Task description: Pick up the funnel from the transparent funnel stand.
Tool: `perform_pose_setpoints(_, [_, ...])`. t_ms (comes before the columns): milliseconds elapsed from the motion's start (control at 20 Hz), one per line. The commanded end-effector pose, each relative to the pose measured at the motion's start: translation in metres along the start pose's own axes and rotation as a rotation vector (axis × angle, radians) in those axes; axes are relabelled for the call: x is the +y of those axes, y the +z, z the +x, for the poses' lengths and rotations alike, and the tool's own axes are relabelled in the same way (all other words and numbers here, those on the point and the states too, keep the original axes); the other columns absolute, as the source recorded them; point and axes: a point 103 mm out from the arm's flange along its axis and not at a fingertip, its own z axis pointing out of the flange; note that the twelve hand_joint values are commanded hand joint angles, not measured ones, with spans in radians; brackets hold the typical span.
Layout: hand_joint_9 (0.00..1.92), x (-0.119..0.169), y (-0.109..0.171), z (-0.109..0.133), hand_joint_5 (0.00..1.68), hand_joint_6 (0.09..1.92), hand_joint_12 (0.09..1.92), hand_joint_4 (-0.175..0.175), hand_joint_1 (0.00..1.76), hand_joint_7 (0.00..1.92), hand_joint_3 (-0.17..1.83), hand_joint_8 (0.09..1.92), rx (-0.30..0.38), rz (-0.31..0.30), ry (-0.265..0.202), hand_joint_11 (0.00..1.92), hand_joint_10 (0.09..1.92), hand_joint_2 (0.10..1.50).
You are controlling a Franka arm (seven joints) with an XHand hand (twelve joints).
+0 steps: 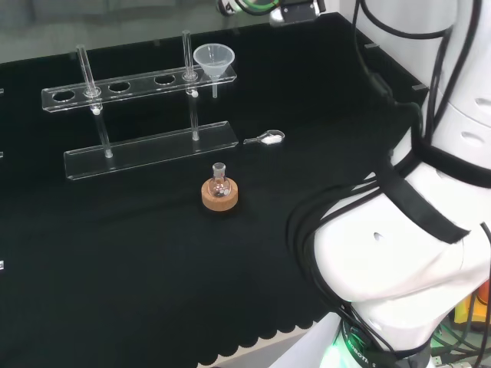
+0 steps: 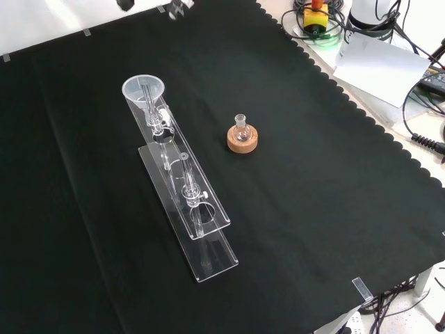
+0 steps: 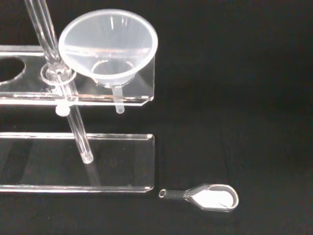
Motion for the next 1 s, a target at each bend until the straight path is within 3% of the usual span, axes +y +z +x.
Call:
perform_pose_setpoints(50, [0.31,0.024,0.01,0.014,0.26,0.09,1.42,-0.008,0.39,0.16,0.23,0.59,-0.008,0.032,-0.052,0.04,0.67,0.98])
perform_pose_setpoints(200, [0.35,0.03,0.014,0.016,0.27,0.09,1.43,-0.017,0.48,0.16,0.21,0.62,-0.013,0.055,-0.061,0.11,0.69,0.9])
perform_pose_setpoints(500, [0.27,0.045,0.026,0.023,0.2,0.09,1.48,-0.037,0.55,0.06,0.26,0.69,-0.048,0.166,-0.067,0.14,0.77,0.78])
perform_pose_setpoints(1000, [0.21,0.068,0.044,0.037,0.14,0.09,1.5,-0.052,0.63,0.0,0.35,0.68,-0.106,0.202,-0.082,0.17,0.83,0.69])
